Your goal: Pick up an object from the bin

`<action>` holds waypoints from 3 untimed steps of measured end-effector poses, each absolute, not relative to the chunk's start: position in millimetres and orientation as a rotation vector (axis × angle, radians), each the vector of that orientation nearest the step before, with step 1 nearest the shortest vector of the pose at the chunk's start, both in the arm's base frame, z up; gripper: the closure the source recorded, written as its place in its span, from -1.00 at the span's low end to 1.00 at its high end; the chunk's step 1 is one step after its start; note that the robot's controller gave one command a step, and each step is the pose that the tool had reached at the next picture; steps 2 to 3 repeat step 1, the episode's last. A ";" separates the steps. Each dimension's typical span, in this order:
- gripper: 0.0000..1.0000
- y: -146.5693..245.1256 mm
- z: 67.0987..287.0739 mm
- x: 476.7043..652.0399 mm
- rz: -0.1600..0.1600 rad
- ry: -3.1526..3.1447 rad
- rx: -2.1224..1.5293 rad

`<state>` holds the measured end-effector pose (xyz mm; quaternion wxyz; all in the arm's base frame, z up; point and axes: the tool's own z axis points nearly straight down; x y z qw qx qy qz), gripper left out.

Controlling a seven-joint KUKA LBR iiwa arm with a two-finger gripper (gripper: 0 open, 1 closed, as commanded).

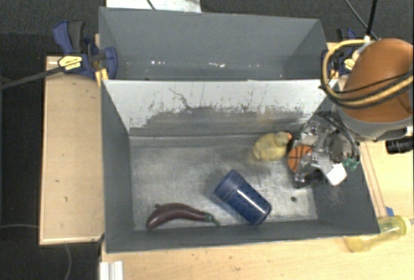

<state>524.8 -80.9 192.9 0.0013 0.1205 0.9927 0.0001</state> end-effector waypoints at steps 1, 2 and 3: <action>1.00 -82.7 247.3 522.0 0.001 3.121 0.384; 1.00 -82.7 247.3 522.0 0.001 3.121 0.384; 1.00 -82.7 247.3 522.0 0.001 3.121 0.384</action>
Offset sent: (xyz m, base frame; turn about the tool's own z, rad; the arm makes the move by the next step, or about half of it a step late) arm 0.0055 -0.0100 0.1498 0.0513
